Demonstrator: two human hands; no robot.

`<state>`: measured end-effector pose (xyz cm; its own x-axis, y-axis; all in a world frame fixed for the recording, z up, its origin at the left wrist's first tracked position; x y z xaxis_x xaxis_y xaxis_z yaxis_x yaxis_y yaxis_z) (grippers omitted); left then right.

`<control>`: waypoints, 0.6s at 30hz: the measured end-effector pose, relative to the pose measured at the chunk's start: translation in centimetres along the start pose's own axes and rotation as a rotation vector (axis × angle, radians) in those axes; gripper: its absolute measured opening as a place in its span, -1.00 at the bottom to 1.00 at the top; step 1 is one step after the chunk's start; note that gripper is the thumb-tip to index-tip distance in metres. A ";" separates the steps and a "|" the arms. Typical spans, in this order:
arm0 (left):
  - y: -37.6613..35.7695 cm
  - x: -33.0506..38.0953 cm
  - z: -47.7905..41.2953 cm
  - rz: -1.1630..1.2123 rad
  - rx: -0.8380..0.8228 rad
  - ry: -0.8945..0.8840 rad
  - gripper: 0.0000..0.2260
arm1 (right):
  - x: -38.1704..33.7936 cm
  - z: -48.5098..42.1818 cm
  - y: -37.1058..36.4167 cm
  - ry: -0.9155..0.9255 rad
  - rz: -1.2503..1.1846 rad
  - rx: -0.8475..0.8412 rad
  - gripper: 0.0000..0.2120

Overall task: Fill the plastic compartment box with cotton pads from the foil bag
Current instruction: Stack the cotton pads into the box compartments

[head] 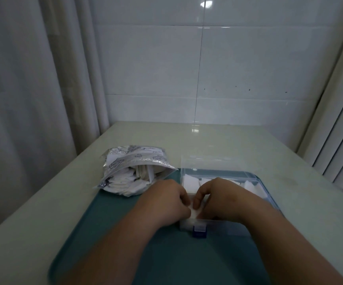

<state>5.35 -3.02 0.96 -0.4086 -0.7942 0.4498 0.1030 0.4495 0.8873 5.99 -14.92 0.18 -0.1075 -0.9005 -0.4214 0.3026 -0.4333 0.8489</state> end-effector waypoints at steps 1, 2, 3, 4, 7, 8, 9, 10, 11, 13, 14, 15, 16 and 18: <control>-0.1 0.1 0.0 0.000 -0.008 0.000 -0.76 | -0.1 0.0 0.0 0.007 0.019 0.009 -0.84; -0.2 0.2 0.0 0.003 -0.019 0.000 -0.76 | -0.2 0.0 0.0 0.013 0.031 0.013 -0.83; -0.3 0.3 0.0 0.010 -0.030 0.003 -0.75 | -0.2 0.0 0.0 0.020 0.043 0.017 -0.82; -0.5 0.3 0.0 0.019 -0.041 0.008 -0.75 | -0.3 0.0 0.0 0.026 0.056 0.021 -0.82; -0.6 0.2 0.2 0.047 -0.055 0.033 -0.74 | -0.6 0.0 0.0 0.040 0.075 0.027 -0.84; -0.6 0.1 0.2 0.049 -0.056 0.040 -0.74 | -0.6 0.0 -0.1 0.042 0.077 0.026 -0.84; -0.6 0.1 0.2 0.051 -0.057 0.046 -0.75 | -0.6 0.0 -0.1 0.044 0.078 0.025 -0.84; -0.5 0.1 0.2 0.054 -0.057 0.049 -0.75 | -0.6 0.0 -0.1 0.044 0.078 0.024 -0.84; -0.5 0.2 0.3 0.055 -0.057 0.052 -0.75 | -0.6 -0.1 -0.1 0.043 0.071 0.025 -0.84; -0.4 0.2 0.2 0.052 -0.052 0.048 -0.75 | -0.4 -0.1 0.0 0.038 0.042 0.023 -0.85; -0.4 0.2 0.2 0.054 -0.045 0.046 -0.74 | -0.3 -0.1 0.0 0.032 0.022 0.019 -0.85; -0.4 0.2 0.2 0.057 -0.039 0.045 -0.74 | -0.3 -0.1 0.0 0.025 0.004 0.016 -0.86; -0.4 0.2 0.2 0.059 -0.037 0.045 -0.74 | -0.2 -0.1 0.0 0.021 -0.002 0.015 -0.86; -0.5 0.3 0.2 0.049 -0.035 0.042 -0.75 | -0.4 -0.2 -0.1 0.023 0.044 0.032 -0.87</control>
<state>4.98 -3.43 0.63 -0.3639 -0.7886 0.4956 0.1537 0.4740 0.8670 6.22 -14.56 0.18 -0.0730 -0.9178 -0.3904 0.2762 -0.3947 0.8763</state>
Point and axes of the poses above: each hand's wrist, its own z-axis away from the middle knuckle, its own y-axis out of the back of the hand, x = y × z, the point moved 8 cm from there along -z, towards the middle knuckle, and after that the axes turned 11 degrees about -y, right-handed, at the moved point
